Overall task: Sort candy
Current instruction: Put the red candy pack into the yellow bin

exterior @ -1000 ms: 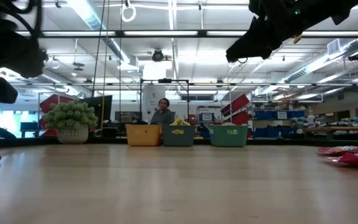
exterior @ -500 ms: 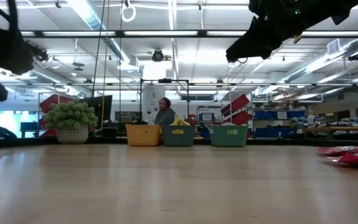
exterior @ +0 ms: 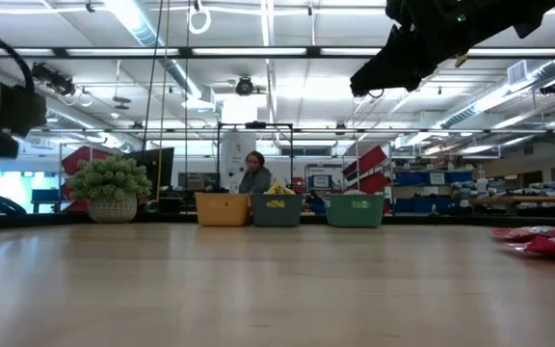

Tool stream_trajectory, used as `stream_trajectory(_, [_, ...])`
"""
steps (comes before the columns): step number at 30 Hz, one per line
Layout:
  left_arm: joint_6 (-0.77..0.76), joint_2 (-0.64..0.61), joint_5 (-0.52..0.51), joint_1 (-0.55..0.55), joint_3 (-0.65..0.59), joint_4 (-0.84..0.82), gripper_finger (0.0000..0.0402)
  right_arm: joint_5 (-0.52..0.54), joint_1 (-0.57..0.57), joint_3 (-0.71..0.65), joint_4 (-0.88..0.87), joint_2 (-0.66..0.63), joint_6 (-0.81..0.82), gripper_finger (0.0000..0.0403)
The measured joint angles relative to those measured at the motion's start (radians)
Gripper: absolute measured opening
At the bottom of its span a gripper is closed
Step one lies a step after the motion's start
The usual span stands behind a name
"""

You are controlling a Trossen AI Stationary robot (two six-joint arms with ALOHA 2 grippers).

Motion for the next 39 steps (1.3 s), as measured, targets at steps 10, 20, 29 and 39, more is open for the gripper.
stream_trajectory(10, [0.24,-0.096,-0.305,0.344,0.112,-0.142,0.0002,0.0,0.0,0.0,0.004,0.0,0.0,0.0095])
stream_trajectory(20, [0.704,-0.131,-0.332,0.945,0.113,0.262,0.0001,0.0,-0.009,0.0,0.002,0.0,-0.027,0.0094])
stream_trajectory(29, [0.928,-0.089,-0.133,1.241,0.113,0.508,0.0,0.0,-0.013,0.0,0.002,0.0,-0.027,0.0094])
stream_trajectory(39, [1.028,0.037,-0.061,1.3,0.113,0.586,0.0017,0.0,-0.017,0.0,0.012,0.0,-0.027,0.0094])
